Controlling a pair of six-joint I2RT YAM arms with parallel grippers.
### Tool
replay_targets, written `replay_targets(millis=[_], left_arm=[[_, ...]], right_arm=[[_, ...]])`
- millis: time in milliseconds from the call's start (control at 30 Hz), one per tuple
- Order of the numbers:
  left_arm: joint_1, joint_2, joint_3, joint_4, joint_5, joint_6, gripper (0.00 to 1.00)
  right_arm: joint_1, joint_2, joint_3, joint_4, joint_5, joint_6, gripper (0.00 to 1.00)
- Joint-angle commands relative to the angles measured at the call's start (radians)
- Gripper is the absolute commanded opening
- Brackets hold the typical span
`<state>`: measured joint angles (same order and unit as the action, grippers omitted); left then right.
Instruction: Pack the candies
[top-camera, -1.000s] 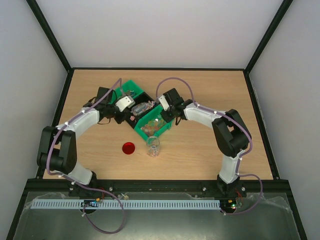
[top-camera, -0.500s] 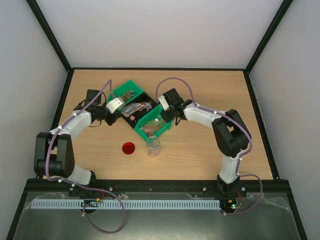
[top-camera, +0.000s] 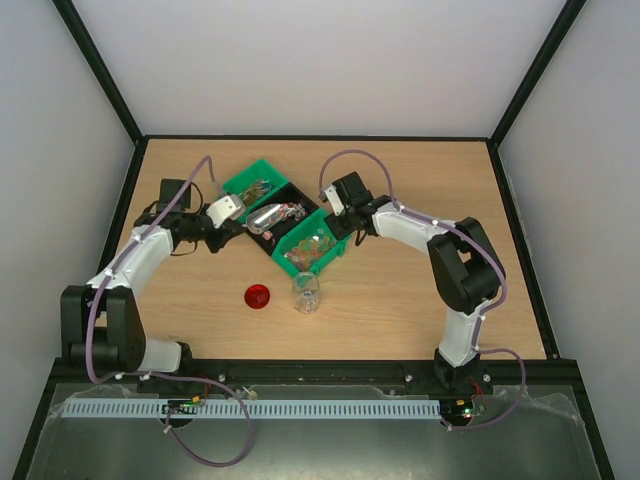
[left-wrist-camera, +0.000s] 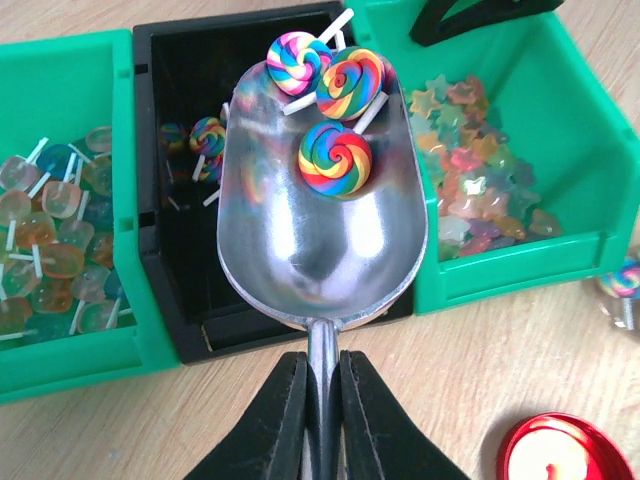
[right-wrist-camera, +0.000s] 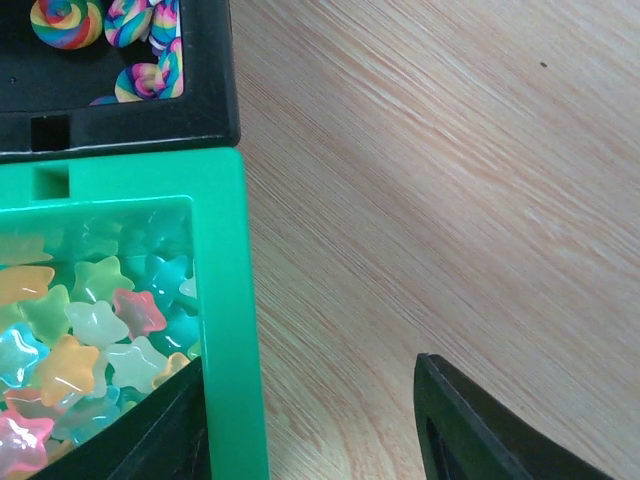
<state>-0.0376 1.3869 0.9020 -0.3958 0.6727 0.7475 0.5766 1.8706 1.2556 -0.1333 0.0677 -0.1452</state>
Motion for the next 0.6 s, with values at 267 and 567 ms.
replay_targets(millis=[267,567], left_arm=[[0.115,-0.025,0.008,-0.005,0.286,-0.021,0.02],[0.159,-0.08,0.028,-0.064,0.287,0.045,0.02]], right_arm=[[-0.004,-0.064,0.029,-0.034,-0.008,0.01,0.67],[-0.007,-0.076,0.028,-0.035,-0.012,0.006,0.76]])
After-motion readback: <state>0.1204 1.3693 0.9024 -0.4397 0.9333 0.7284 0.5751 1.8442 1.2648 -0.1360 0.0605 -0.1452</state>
